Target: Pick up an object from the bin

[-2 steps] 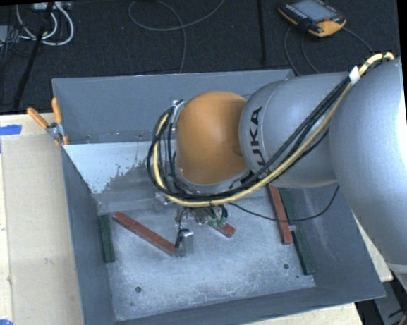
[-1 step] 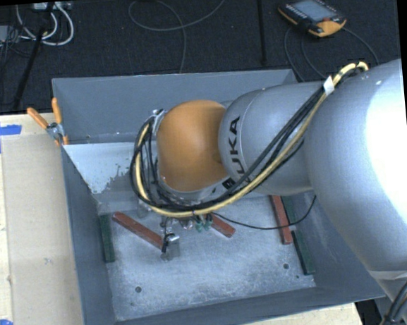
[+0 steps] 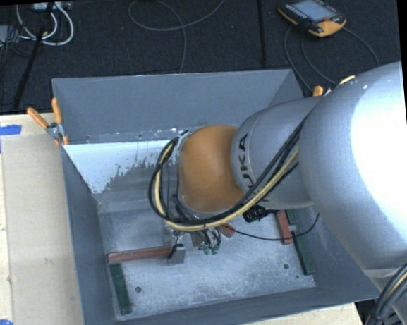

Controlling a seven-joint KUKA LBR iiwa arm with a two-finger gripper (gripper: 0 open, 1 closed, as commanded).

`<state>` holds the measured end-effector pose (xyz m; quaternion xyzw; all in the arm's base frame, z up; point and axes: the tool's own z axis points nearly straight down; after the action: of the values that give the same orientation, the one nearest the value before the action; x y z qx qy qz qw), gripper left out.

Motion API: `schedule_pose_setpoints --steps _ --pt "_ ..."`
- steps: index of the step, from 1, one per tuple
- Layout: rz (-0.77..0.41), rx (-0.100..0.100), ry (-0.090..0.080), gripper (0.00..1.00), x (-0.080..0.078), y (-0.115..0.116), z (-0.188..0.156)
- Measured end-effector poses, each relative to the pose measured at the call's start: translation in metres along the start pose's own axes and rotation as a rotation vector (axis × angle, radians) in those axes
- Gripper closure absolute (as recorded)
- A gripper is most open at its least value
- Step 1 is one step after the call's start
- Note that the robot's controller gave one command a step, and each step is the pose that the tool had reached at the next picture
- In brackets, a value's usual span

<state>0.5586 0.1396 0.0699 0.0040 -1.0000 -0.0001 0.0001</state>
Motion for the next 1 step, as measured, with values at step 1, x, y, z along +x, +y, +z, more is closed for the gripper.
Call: schedule_pose_setpoints --steps 1 --pt "0.001 -0.001 0.000 0.00 0.0000 0.0001 0.0001"
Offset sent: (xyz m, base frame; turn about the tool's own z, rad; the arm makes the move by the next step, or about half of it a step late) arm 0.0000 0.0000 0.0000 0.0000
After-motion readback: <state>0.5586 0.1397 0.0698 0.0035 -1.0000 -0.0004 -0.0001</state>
